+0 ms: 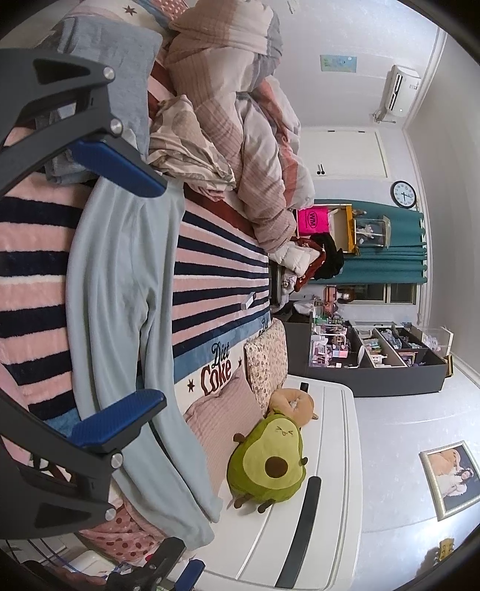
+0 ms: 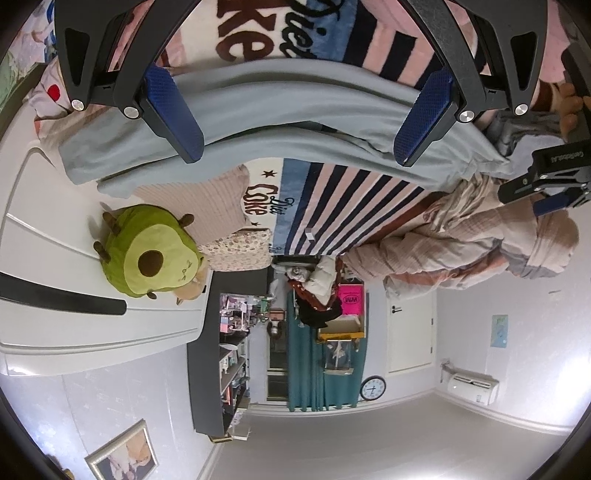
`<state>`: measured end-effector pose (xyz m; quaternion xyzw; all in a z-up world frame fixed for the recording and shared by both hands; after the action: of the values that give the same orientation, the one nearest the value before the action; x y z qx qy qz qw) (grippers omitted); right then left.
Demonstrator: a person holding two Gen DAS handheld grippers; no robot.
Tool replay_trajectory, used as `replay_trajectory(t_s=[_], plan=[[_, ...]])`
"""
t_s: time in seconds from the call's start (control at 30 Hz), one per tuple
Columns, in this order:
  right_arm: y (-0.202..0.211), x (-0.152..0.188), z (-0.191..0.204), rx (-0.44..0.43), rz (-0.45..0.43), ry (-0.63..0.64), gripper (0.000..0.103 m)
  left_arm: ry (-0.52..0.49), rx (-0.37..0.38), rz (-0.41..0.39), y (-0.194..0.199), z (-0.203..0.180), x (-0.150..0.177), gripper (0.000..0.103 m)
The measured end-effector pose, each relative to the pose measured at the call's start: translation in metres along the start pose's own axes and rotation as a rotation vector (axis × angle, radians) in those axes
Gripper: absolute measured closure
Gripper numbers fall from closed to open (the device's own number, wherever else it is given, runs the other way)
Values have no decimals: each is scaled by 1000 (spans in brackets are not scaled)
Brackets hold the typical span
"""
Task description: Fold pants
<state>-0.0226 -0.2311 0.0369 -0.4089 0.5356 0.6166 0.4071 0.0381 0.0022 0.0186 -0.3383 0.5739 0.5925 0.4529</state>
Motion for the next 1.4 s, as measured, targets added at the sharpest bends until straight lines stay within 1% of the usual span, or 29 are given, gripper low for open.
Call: replay_trajectory(t_s=[0.17, 0.33, 0.47, 0.63, 0.73, 0.83, 0.87, 0.93, 1.0, 1.1, 1.13, 1.2, 1.33, 1.4], plan=[[-2, 2, -4, -9, 2, -22, 0, -6, -10, 10, 0, -1, 3, 1], [-5, 4, -5, -10, 17, -43, 0, -3, -3, 7, 3, 1, 6, 1], [-6, 4, -3, -2, 22, -35, 0, 13, 6, -14, 4, 12, 8, 1], [-11, -1, 14, 24, 30, -4, 0, 34, 43, -48, 4, 31, 6, 1], [-20, -9, 28, 19, 50, 16, 0, 1, 77, -27, -5, 38, 2, 1], [-20, -7, 31, -14, 73, 24, 0, -30, 34, 7, -18, 47, 2, 1], [-19, 1, 25, -5, 77, 21, 0, -26, 32, 27, -24, 49, 5, 1], [-21, 19, 10, 46, 101, 14, 0, -12, 44, 68, -38, 49, 15, 1], [-25, 38, -11, 73, 127, -22, 0, 7, 45, 93, -49, 50, 27, 1], [-47, 68, -49, 61, 223, -116, 0, 71, 75, 166, -77, 50, 55, 1], [-53, 74, -59, 50, 238, -137, 1, 89, 79, 193, -89, 49, 65, 1], [-71, 88, -83, 49, 278, -185, 1, 106, 64, 236, -104, 46, 81, 1], [-97, 112, -118, 71, 341, -254, 1, 189, 33, 334, -139, 45, 119, 1], [-109, 124, -141, 90, 371, -325, 6, 223, 14, 374, -150, 46, 132, 1]])
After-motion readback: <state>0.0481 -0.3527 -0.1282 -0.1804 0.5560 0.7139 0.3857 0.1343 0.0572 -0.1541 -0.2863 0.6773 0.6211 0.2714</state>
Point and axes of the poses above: each gripper's, at about its wrist camera, not at the fingertips, and y roughly against the way its jaws point, z to its left, x to its underside, the point moved 6 cm from there along -y, roughly the way its jaws point, and after that the axes turned 8 degrees about -y, right-handed, at the moved point
